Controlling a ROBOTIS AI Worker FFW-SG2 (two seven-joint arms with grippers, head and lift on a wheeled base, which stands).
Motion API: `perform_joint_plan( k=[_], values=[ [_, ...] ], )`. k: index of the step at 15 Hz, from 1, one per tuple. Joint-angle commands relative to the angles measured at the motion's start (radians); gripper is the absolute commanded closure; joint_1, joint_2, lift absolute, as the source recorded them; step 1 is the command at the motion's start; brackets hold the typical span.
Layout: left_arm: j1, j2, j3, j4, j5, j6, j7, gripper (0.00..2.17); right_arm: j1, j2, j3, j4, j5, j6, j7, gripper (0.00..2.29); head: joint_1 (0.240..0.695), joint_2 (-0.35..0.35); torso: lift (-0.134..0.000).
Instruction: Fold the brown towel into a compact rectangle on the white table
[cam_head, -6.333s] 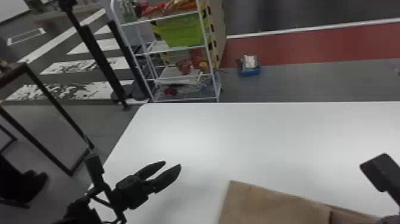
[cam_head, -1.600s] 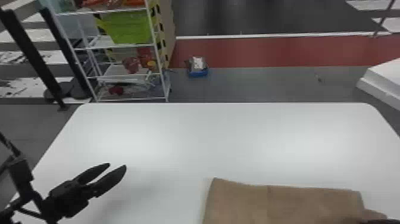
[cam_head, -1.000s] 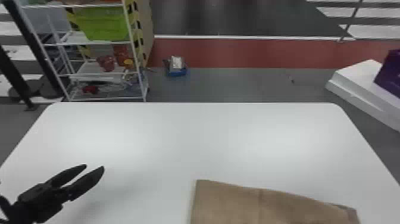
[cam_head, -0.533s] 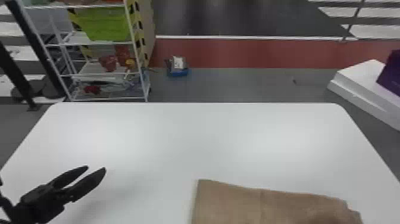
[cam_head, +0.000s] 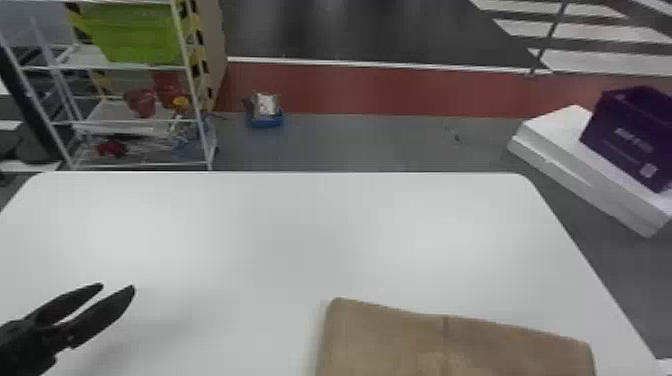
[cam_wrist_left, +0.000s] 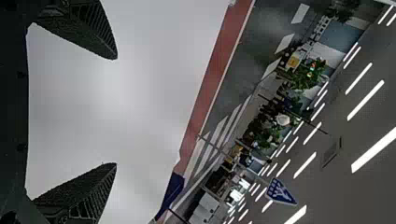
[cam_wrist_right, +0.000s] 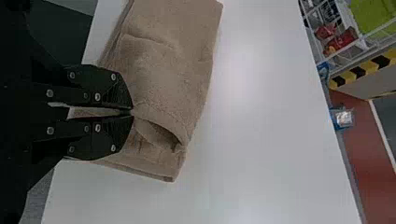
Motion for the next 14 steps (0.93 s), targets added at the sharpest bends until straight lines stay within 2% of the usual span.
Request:
perform_joint_plan(
  k=[1, 4, 7, 11, 14],
  values=[
    [0.0, 0.001, -0.001, -0.001, -0.001, -0.001, 0.0, 0.06, -0.01, -0.004, 0.081, 0.078, 0.094, 0.008, 0.005, 1.03, 0.695, -0.102, -0.124],
    [0.001, 0.0, -0.001, 0.0, -0.005, -0.001, 0.0, 0.06, -0.064, -0.013, 0.122, 0.147, 0.109, 0.008, 0.005, 1.03, 0.695, -0.11, -0.124],
    [0.003, 0.0, 0.003, 0.0, -0.005, 0.002, -0.003, 0.06, -0.077, -0.025, 0.122, 0.148, 0.114, 0.008, 0.005, 1.03, 0.695, -0.107, -0.124],
    [0.003, 0.0, 0.003, -0.003, -0.005, 0.002, -0.003, 0.06, -0.077, -0.03, 0.079, 0.113, 0.104, 0.008, 0.005, 1.03, 0.695, -0.117, -0.124],
    [0.003, 0.001, 0.003, -0.001, -0.005, -0.001, -0.005, 0.06, -0.056, -0.046, 0.052, 0.11, 0.141, 0.008, 0.005, 1.03, 0.695, -0.134, -0.124]
  ],
)
